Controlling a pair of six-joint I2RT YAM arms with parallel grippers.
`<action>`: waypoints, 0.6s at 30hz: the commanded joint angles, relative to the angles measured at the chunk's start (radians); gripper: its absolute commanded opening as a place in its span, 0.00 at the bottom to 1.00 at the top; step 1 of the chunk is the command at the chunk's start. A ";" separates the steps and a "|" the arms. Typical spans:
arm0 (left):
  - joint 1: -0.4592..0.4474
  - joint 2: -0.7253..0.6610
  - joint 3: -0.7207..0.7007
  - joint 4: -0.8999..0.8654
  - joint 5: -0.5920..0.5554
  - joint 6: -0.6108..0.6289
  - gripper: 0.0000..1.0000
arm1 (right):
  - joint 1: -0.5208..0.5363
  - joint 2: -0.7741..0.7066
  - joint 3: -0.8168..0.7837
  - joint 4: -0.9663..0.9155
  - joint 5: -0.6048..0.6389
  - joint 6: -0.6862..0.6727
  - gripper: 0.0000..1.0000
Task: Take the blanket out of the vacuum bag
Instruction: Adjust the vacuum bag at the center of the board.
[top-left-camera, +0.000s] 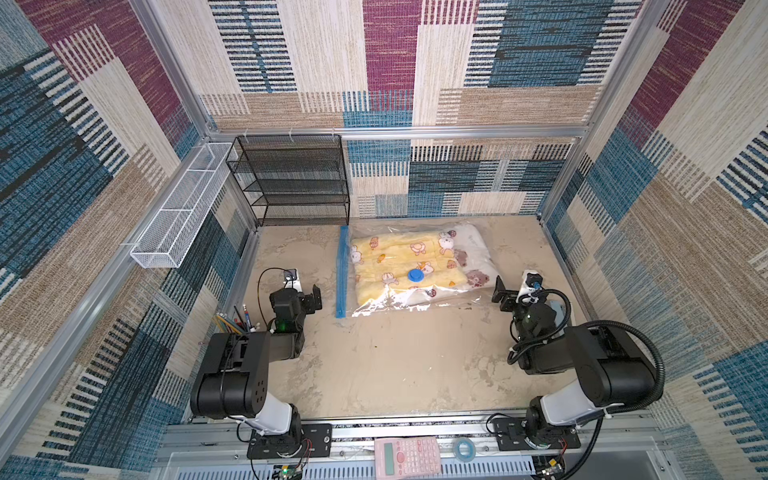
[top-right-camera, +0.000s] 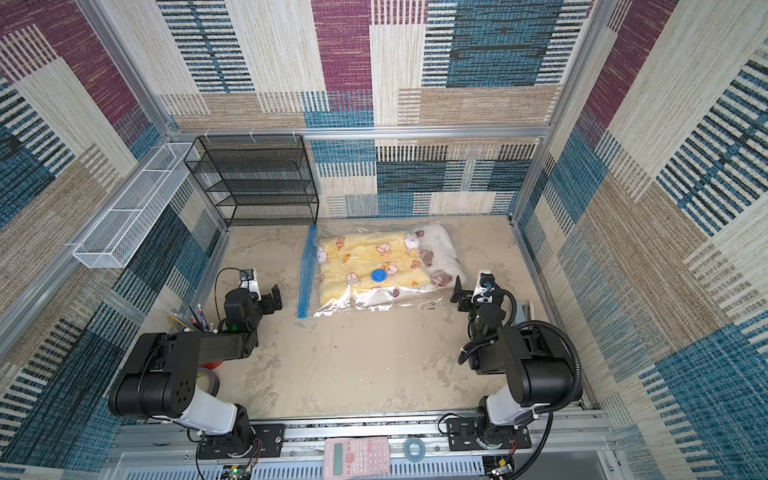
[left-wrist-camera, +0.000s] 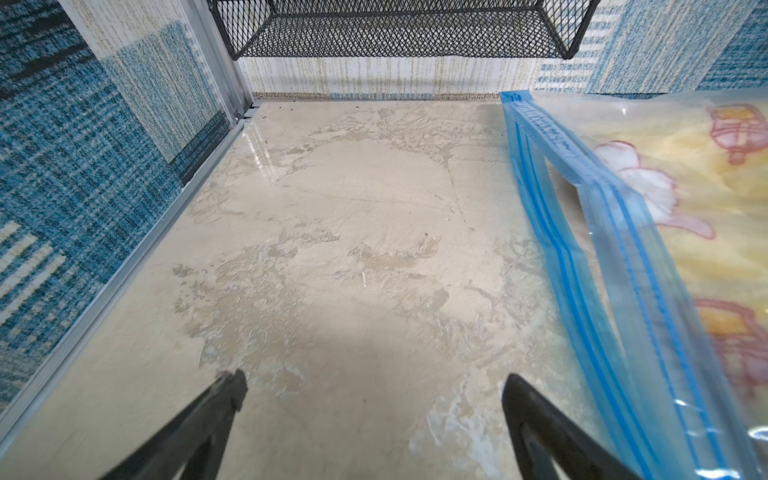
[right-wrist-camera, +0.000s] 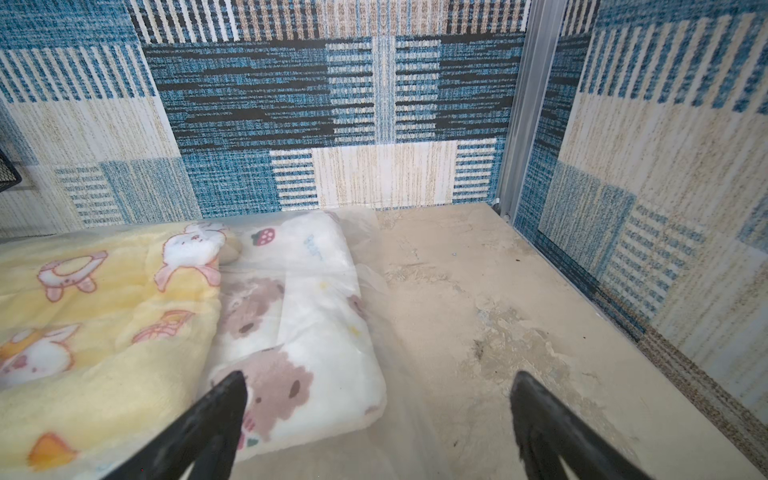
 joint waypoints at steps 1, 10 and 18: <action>0.001 -0.004 -0.002 0.023 -0.003 -0.021 1.00 | 0.001 -0.002 0.002 0.018 -0.004 -0.001 0.99; -0.007 -0.038 -0.033 0.058 -0.038 -0.024 1.00 | 0.001 -0.003 0.000 0.021 -0.003 -0.002 0.99; -0.044 -0.406 -0.077 -0.218 -0.157 -0.155 1.00 | 0.002 -0.019 -0.009 0.029 0.010 -0.001 0.99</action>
